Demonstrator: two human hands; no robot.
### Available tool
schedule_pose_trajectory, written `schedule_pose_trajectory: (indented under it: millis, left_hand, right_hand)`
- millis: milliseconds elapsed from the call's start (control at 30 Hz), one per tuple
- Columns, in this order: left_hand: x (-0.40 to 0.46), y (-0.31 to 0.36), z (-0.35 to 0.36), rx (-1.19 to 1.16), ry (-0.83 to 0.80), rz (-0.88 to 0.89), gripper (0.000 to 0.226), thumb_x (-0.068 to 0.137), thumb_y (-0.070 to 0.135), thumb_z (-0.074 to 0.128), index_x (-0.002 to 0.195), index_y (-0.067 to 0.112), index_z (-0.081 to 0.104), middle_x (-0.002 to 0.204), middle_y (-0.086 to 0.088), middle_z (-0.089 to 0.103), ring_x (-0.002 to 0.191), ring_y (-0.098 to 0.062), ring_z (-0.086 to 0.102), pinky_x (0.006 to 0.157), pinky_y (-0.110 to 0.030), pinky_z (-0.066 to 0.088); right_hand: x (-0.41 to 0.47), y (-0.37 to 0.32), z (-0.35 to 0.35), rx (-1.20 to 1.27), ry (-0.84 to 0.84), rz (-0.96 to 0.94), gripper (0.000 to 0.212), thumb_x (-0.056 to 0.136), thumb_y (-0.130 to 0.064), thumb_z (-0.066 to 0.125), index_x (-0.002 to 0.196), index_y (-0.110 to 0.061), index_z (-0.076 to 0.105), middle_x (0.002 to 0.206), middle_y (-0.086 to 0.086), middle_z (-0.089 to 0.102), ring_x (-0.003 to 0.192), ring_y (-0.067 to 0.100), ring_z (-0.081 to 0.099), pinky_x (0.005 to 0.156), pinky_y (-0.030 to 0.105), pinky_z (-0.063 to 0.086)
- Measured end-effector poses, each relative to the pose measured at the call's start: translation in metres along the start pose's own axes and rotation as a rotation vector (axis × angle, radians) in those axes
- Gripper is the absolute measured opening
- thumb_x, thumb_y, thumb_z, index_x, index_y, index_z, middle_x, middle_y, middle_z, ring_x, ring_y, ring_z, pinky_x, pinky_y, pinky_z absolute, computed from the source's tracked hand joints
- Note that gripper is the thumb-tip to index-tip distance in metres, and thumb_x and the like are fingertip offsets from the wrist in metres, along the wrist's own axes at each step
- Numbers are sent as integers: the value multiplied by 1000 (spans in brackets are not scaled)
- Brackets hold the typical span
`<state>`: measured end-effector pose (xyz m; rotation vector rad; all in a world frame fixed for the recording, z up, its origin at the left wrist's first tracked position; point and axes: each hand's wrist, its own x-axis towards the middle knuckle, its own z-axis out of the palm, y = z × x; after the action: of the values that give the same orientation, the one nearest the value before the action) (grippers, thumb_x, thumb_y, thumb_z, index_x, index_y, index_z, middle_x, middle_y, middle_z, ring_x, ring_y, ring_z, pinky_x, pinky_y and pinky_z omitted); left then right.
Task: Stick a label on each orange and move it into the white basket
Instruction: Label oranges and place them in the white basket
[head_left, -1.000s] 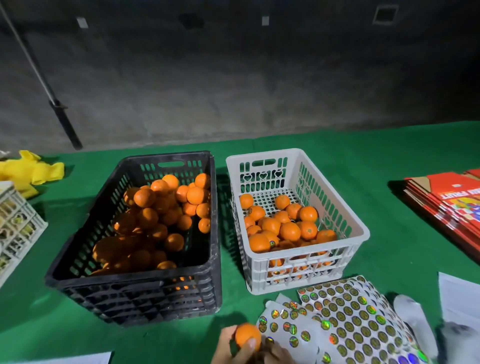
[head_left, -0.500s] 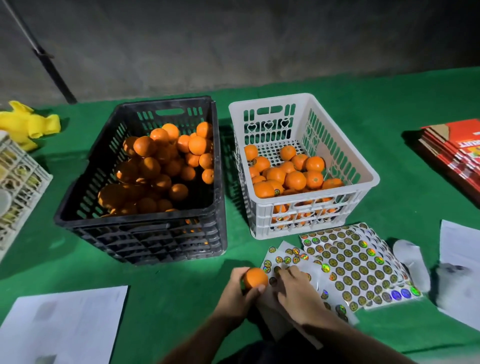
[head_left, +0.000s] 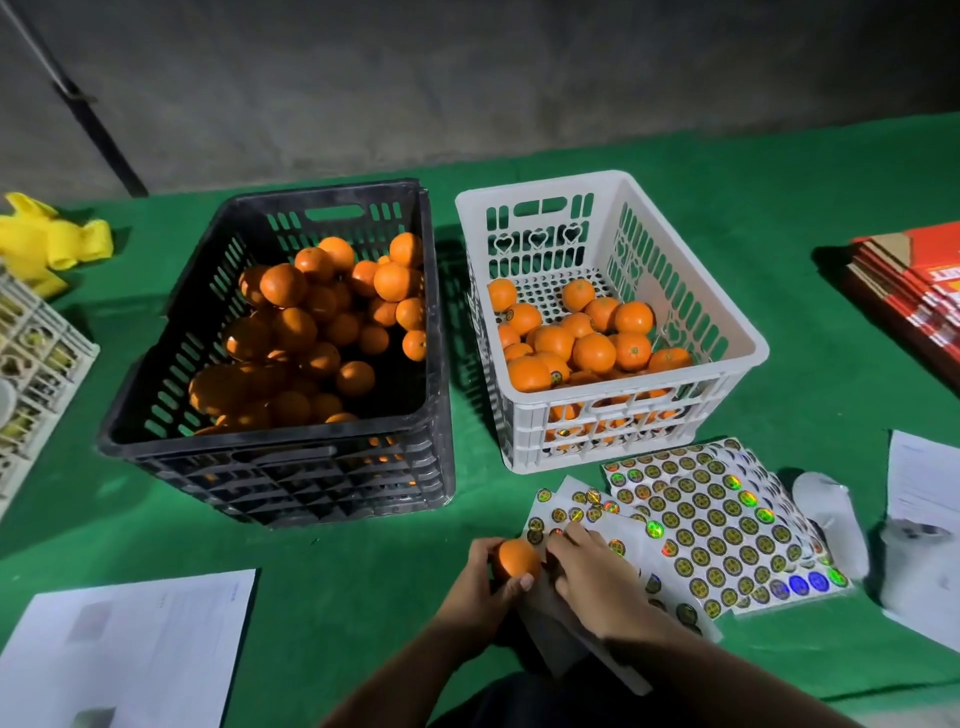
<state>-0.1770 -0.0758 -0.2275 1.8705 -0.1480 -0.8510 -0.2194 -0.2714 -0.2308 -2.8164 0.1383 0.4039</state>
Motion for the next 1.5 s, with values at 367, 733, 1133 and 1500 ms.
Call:
schedule_pose_trajectory:
  millis: [367,733,1133,1500]
  left_hand:
    - [-2,1,2,-19,22,5,49,95,42,72,134,31,43,122,9,59,109,-8,60,83,-23,55]
    - [-12,26,-5,-161,9,259,61,87,43,79,133,16,49,119,-8,65,113,-25,66,102,-45,53]
    - [-19,48,-15,-353,35,271,51,89,26,78,135,19,58,119,-11,68,99,-19,70,77,-30,57]
    - [-45,93,-37,147,255,412,62,93,63,60,151,51,43,113,25,73,79,0,66,77,-21,55]
  right_hand:
    - [-13,-6,-30,638,169,80,14,97,-17,66,94,-29,60,82,-11,66,76,3,62,69,20,49]
    - [-5,-35,-54,833,-26,-24,13,90,-24,71,90,-35,63,77,-9,66,75,6,68,74,30,51]
    - [-7,-44,-86,1035,-185,143,33,99,-48,63,132,-45,61,127,-2,59,110,18,67,89,38,61]
    - [-7,-61,-129,1157,139,7,33,89,-55,73,117,-38,67,96,-2,74,86,12,73,72,23,58]
